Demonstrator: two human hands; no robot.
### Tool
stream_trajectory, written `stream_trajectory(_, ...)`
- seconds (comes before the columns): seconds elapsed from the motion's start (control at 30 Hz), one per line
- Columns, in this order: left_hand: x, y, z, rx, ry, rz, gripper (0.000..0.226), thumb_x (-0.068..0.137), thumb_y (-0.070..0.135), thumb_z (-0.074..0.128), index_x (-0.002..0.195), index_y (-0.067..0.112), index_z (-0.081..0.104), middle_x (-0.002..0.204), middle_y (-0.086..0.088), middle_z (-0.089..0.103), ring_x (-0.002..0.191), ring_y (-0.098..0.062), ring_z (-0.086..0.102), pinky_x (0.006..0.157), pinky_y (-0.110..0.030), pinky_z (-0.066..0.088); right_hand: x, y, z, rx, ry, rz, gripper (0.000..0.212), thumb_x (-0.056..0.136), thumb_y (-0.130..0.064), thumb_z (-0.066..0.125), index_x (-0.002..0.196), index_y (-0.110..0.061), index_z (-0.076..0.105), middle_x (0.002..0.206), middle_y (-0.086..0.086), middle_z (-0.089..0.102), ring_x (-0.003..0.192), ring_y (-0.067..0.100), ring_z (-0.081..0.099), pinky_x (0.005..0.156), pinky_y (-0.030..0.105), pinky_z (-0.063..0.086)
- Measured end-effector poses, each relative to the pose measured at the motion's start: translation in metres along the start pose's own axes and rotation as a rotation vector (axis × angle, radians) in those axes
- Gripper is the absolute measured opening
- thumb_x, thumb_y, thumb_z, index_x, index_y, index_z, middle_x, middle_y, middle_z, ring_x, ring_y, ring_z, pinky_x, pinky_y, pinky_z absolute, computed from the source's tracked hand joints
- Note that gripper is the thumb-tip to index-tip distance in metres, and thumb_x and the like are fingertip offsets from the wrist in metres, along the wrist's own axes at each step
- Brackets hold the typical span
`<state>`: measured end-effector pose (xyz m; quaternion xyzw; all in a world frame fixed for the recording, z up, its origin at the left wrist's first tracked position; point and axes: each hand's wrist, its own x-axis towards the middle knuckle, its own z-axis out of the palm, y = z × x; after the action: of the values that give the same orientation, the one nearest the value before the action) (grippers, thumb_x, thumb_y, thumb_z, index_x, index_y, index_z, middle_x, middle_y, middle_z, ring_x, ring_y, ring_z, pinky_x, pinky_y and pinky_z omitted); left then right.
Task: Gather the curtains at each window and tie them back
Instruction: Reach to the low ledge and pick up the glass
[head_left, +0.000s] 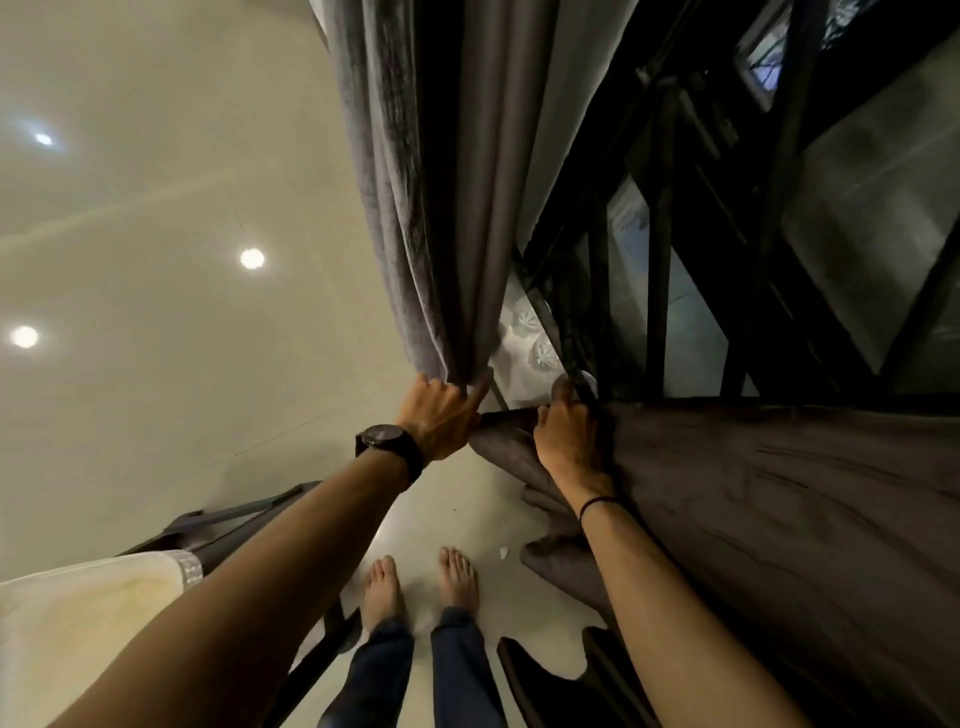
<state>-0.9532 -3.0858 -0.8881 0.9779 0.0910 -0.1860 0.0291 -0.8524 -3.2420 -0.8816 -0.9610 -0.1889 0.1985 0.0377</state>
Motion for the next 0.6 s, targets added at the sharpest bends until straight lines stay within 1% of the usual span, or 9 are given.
stream_trajectory(0.07,0.022,0.007,0.009,-0.005,0.022,0.015,0.066,0.108,0.044,0.039,0.164,0.018,0.016,0.113,-0.011,0.073,0.093,-0.034,0.07,0.08,-0.037,0.05,0.013,0.012,0.017,-0.032,-0.01,0.007,0.056,0.103,-0.029,0.051,0.151,-0.003,0.038,0.124,0.024,0.066,0.11,0.037,0.067,0.088,0.042,0.057)
stream_trajectory(0.13,0.039,0.015,0.015,-0.033,0.045,0.006,0.061,0.108,0.039,0.041,0.161,0.016,0.021,0.105,-0.008,0.076,0.087,-0.033,0.072,0.074,-0.037,0.054,0.024,0.022,0.032,-0.05,-0.046,0.043,0.051,0.104,-0.028,0.049,0.148,-0.001,0.041,0.12,0.024,0.067,0.108,0.037,0.067,0.085,0.039,0.054)
stream_trajectory(0.23,0.055,0.024,0.026,-0.022,0.022,0.054,0.059,0.109,0.033,0.044,0.16,0.014,0.022,0.099,-0.009,0.075,0.08,-0.032,0.071,0.07,-0.036,0.055,0.032,0.036,0.051,-0.053,-0.084,0.113,0.049,0.106,-0.031,0.047,0.145,-0.001,0.044,0.128,0.023,0.063,0.115,0.035,0.063,0.087,0.04,0.052)
stream_trajectory(0.33,0.059,0.038,0.046,0.113,-0.012,0.175,0.059,0.108,0.025,0.043,0.16,0.01,0.02,0.093,-0.011,0.074,0.079,-0.03,0.071,0.075,-0.039,0.059,0.033,0.056,0.074,-0.072,-0.185,0.194,0.047,0.105,-0.027,0.049,0.144,0.0,0.048,0.134,0.022,0.059,0.12,0.036,0.061,0.096,0.044,0.053)
stream_trajectory(0.43,0.067,0.038,0.068,0.189,0.005,0.39,0.055,0.106,0.012,0.044,0.159,0.007,0.027,0.104,-0.011,0.074,0.094,-0.031,0.071,0.084,-0.037,0.057,0.033,0.074,0.097,-0.188,-0.379,0.176,0.04,0.104,-0.026,0.049,0.137,-0.004,0.058,0.139,0.02,0.058,0.127,0.036,0.057,0.105,0.046,0.049)
stream_trajectory(0.5,0.058,0.041,0.088,0.223,-0.176,0.315,0.049,0.105,0.009,0.048,0.153,0.008,0.04,0.119,-0.012,0.071,0.108,-0.031,0.069,0.091,-0.039,0.056,0.037,0.077,0.107,-0.149,-0.399,0.159,0.037,0.105,-0.025,0.048,0.133,-0.004,0.06,0.138,0.02,0.058,0.127,0.036,0.057,0.105,0.044,0.047)
stream_trajectory(0.53,0.049,0.045,0.095,0.225,-0.259,0.252,0.044,0.104,0.009,0.05,0.147,0.008,0.048,0.124,-0.013,0.069,0.111,-0.031,0.068,0.093,-0.038,0.056,0.04,0.076,0.111,-0.083,-0.354,0.157,0.036,0.104,-0.024,0.049,0.131,-0.004,0.06,0.135,0.021,0.06,0.125,0.038,0.058,0.104,0.046,0.049)
stream_trajectory(0.57,0.051,0.044,0.1,0.162,-0.351,0.165,0.038,0.103,0.009,0.05,0.141,0.009,0.054,0.125,-0.012,0.068,0.111,-0.03,0.068,0.09,-0.037,0.056,0.042,0.074,0.112,-0.015,-0.28,0.157,0.035,0.103,-0.024,0.05,0.129,-0.003,0.06,0.132,0.023,0.061,0.121,0.04,0.059,0.101,0.048,0.052)
stream_trajectory(0.6,0.06,0.038,0.098,0.04,-0.401,0.095,0.033,0.103,0.01,0.05,0.136,0.008,0.057,0.123,-0.012,0.068,0.108,-0.03,0.068,0.085,-0.035,0.055,0.046,0.071,0.116,0.054,-0.191,0.156,0.036,0.102,-0.025,0.051,0.13,-0.002,0.057,0.129,0.024,0.061,0.118,0.042,0.06,0.096,0.051,0.055)
